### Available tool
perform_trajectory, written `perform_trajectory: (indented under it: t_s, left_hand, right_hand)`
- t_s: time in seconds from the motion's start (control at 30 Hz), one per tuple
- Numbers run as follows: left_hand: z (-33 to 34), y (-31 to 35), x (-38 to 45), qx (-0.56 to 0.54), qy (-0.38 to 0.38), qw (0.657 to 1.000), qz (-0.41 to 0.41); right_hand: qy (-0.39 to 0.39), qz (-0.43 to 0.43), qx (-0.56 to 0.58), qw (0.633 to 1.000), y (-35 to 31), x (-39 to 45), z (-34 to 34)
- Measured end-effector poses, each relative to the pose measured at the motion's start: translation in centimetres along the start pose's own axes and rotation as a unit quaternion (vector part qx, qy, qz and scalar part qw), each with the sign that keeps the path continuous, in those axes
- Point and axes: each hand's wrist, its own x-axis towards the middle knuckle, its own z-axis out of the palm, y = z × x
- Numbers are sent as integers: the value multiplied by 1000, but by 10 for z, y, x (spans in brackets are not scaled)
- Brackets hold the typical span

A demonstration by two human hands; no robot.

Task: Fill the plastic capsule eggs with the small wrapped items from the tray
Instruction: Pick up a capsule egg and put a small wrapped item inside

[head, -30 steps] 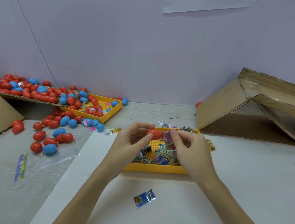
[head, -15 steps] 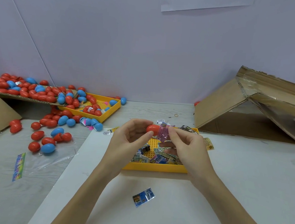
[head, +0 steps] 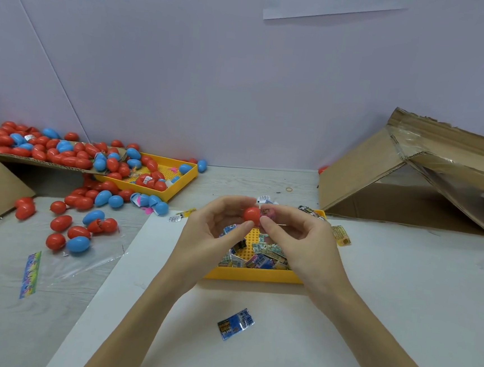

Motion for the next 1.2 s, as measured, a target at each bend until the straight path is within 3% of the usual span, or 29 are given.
perform_trajectory:
  t_s: [0.13, 0.73, 1.2]
  left_hand:
    - [-1, 1, 1, -22, 10, 999, 23]
    - [-9, -2, 3, 63, -15, 988, 140]
    - [-2, -7, 2, 71, -2, 988, 139]
  right_hand:
    - [13, -3, 19, 1000, -1, 1, -1]
    - [19, 46, 74, 996, -3, 0, 1]
    - [5, 69, 54, 996, -8, -2, 2]
